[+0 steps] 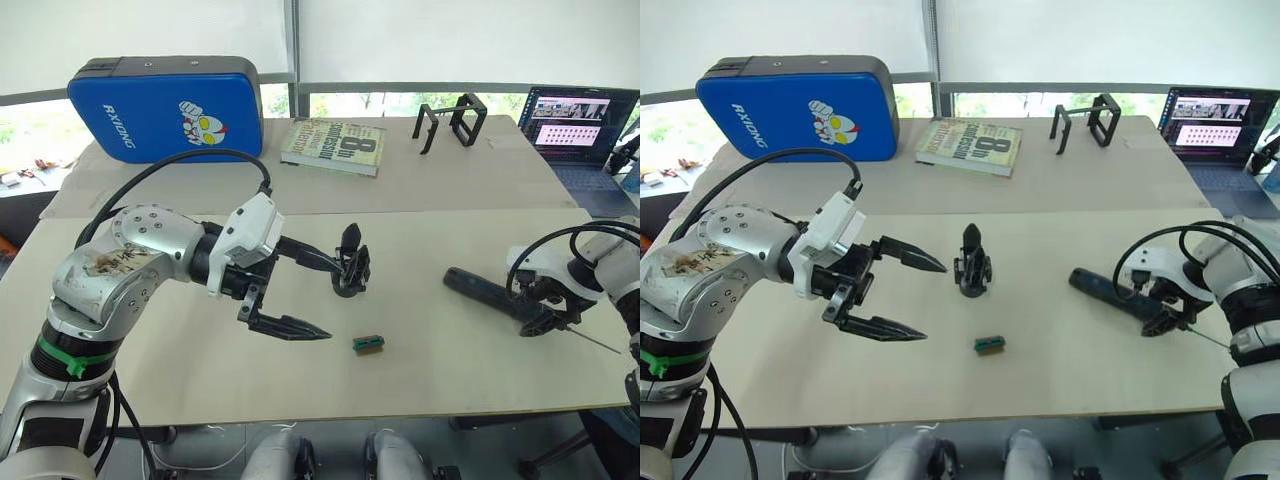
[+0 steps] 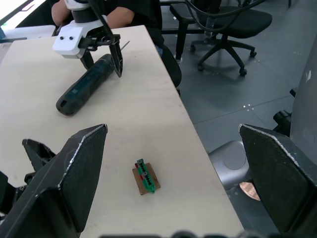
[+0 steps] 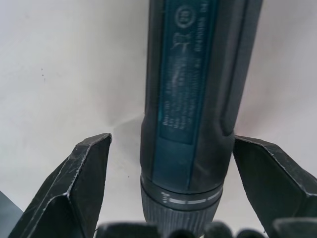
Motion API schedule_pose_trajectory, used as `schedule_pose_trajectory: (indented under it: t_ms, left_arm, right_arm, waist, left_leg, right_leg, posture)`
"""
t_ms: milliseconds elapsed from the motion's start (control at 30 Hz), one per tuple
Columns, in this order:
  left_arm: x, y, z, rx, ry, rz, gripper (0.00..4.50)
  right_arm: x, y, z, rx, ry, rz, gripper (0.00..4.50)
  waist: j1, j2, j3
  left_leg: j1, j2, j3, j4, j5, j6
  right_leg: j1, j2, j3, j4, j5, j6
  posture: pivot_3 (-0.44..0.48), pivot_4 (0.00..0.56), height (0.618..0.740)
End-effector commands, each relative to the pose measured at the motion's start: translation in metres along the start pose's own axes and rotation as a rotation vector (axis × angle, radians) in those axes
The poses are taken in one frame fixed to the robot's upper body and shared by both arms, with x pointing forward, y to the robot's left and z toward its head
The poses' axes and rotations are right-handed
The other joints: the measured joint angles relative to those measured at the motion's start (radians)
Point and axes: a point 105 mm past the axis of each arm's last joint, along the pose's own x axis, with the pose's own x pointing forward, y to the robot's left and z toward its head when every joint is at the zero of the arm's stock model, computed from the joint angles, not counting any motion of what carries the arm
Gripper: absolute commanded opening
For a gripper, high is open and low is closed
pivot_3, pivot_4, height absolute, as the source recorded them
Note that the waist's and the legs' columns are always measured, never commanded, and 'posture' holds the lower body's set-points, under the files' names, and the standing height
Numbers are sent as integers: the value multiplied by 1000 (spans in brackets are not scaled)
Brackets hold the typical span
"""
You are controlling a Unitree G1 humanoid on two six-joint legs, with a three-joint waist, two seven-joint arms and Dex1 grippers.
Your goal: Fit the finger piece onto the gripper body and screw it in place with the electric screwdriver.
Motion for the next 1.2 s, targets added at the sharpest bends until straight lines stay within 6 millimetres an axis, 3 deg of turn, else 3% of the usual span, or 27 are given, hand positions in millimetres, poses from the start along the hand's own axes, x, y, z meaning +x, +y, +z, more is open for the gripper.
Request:
schedule_pose_trajectory:
  t_ms: [33,133,167,267,333,433,567,800,900,1067,1200]
  left_arm:
    - [-2,1,6,50,3,3,4500]
    - [-2,0,2,41,11,-4,4500]
    - [-1,-1,0,34,14,-9,4500]
    - [1,-4,-12,6,29,-15,4500]
    - [1,-2,-23,-22,36,12,4500]
    - [5,-5,-38,-46,36,30,4500]
    - [10,-13,-54,-54,41,31,4500]
    - [20,-6,-81,-95,-65,91,4500]
    - [30,-8,-98,-58,-38,76,4500]
    - [44,-11,-109,-45,-51,53,4500]
    - [52,-5,-116,-36,-58,62,4500]
  right_arm:
    - [8,3,-5,-8,32,29,3055]
    - [3,-4,2,-98,-22,-40,2063]
    - [-2,-4,5,-124,-50,-48,1915]
    - [-18,-3,14,-223,-159,-106,1916]
    - [-34,0,30,-301,-311,-201,1916]
    - [-67,32,60,-313,-670,-296,1916]
    - [-91,77,78,-200,-1037,-350,1915]
    - [-97,139,95,49,-1505,-270,1915]
    - [-92,150,105,113,-1585,-229,1915]
    - [-79,167,123,63,-1602,-162,1915]
    - [-82,173,140,12,-1642,-153,1915]
  waist:
    - [4,0,0]
    - [4,-1,0]
    - [2,-1,0]
    - [0,-1,0]
    - [1,0,1]
    - [6,2,2]
    - [15,3,2]
    - [49,2,2]
    - [42,2,2]
    - [33,3,2]
    - [30,3,2]
  left_leg:
    - [1,0,-1,0,0,0]
    - [1,0,-3,0,0,0]
    - [1,0,-3,0,0,0]
    - [1,0,-2,0,0,0]
    - [2,0,-2,-1,0,0]
    - [0,1,-2,-2,0,-1]
    - [-1,2,-3,-1,0,-1]
    - [-1,0,-6,0,-5,-10]
    - [-1,-2,-4,0,-5,-9]
    - [-2,-2,-2,-1,-3,-5]
    - [-2,-1,0,-1,-1,-1]
  right_leg:
    - [1,0,0,0,0,0]
    - [2,0,-1,-1,-1,0]
    - [2,0,-1,-1,0,0]
    - [3,0,0,-1,0,0]
    - [2,0,0,-1,-1,-1]
    - [0,0,0,0,-1,-1]
    - [0,0,0,1,-1,-1]
    - [1,-3,0,0,0,-1]
    - [-2,-2,1,1,1,0]
    - [-4,0,1,2,1,-1]
    - [-7,0,4,4,0,-1]
  posture:
    - [0,150,740]
    - [0,150,740]
    - [0,150,740]
    - [0,150,740]
    - [0,150,740]
    - [0,150,740]
    - [0,150,740]
    - [0,150,740]
    - [0,150,740]
    - [0,150,740]
    - [0,150,740]
